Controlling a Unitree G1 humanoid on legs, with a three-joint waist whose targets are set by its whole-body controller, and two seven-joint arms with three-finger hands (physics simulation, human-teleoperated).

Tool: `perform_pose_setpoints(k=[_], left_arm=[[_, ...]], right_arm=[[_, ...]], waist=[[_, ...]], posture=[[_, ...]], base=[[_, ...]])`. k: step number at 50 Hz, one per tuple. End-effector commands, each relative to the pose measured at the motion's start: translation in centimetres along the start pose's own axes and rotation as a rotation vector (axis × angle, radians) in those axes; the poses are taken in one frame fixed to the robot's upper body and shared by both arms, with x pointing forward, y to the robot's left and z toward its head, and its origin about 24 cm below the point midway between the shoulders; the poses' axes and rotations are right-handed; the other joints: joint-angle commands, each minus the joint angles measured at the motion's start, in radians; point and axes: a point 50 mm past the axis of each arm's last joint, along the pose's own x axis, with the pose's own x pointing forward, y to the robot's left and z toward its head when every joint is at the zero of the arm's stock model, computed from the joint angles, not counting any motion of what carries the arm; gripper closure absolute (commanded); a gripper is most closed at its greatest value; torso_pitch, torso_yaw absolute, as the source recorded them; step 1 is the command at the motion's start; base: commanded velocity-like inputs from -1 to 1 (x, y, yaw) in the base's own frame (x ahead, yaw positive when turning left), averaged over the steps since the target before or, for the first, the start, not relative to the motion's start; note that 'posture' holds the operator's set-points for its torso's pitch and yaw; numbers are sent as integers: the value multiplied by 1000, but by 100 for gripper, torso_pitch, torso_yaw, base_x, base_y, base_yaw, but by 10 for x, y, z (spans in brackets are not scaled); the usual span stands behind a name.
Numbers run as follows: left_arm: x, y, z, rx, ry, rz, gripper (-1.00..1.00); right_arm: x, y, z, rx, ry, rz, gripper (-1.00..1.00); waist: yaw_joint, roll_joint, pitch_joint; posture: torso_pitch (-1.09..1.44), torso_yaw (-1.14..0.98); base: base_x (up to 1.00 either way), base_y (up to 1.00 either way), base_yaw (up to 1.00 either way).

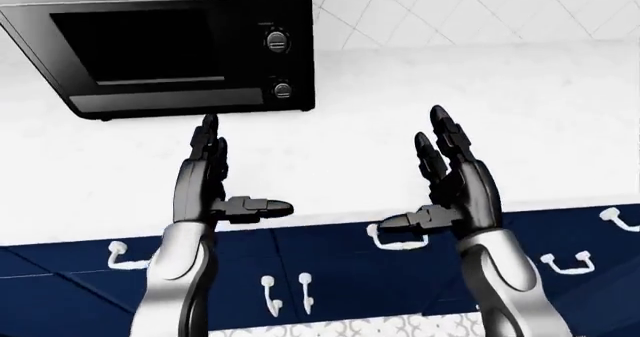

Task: Open the toaster oven door.

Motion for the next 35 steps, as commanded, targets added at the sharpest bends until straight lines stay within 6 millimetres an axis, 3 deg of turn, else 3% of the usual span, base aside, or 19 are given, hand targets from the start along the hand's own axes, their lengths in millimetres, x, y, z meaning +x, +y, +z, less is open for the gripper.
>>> perform_pose_setpoints(k=[1,7,9,10,11,12,14,16,18,19,20,24,25,29,30,32,35], left_arm=[[-2,-6,21,-4,-117,-30,-100],[-2,-6,19,-4,-115,-29,-100],[-3,-5,19,-5,-115,-28,-100],[-2,-5,19,-5,-115,-28,-100],[-3,-5,19,-5,-115,-28,-100],[-2,-5,18,-5,-114,-28,-100],[-2,-5,19,-5,-114,-28,-100],[-2,-5,18,-5,-113,-28,-100],[-2,-5,19,-5,-113,-28,-100],[-2,-5,19,-5,-114,-29,-100],[-2,-5,19,-5,-113,-29,-100],[-2,-5,19,-4,-113,-29,-100],[-1,-5,18,-4,-113,-29,-100],[-1,-6,19,-4,-114,-30,-100],[-2,-6,19,-3,-114,-31,-100],[-1,-6,19,-3,-114,-32,-100],[-1,-6,20,-3,-115,-32,-100]], right_arm=[[-2,-1,20,-20,-116,-4,-100],[-3,0,19,-23,-113,-2,-100],[-3,1,18,-26,-111,1,-100],[-4,1,18,-27,-111,2,-100],[-4,2,19,-28,-113,4,-100],[-3,1,18,-28,-113,5,-100],[-3,1,17,-29,-112,6,-100],[-4,2,17,-29,-111,7,-100],[-4,1,18,-26,-113,7,-100],[-5,2,18,-21,-115,19,-100],[-4,2,18,-18,-119,17,-100],[-5,1,22,-20,-136,6,-100],[-5,0,22,-24,-134,2,-100],[-5,0,20,-29,-127,2,-100],[-5,0,20,-28,-129,6,-100],[-5,0,21,-28,-130,9,-100],[-5,0,20,-28,-131,11,-100]], waist=[[-5,3,-27],[-15,-54,-17],[-18,-95,-19],[-15,-132,-28],[-6,-123,-29],[-9,-108,-8],[-6,-113,-19],[-6,-93,-24],[-10,-68,-12],[-40,-55,-12],[-15,-88,-1],[-43,17,-23],[-39,-19,-2],[-38,-48,-15],[-34,-41,-39],[-24,-53,13],[-21,-94,20]], posture=[[0,0],[0,0],[0,0],[0,0],[0,0],[0,0],[0,0],[0,0],[0,0],[0,0],[0,0],[0,0],[0,0],[0,0],[0,0],[0,0],[0,0]], base=[[0,0,15],[0,0,15],[0,0,15],[0,0,37],[0,0,77],[-8,0,97],[-10,0,100],[-9,0,100],[-8,0,100],[-2,45,0],[0,0,0],[0,0,0],[0,0,0],[0,0,0],[16,0,0],[32,0,0],[33,0,0]])
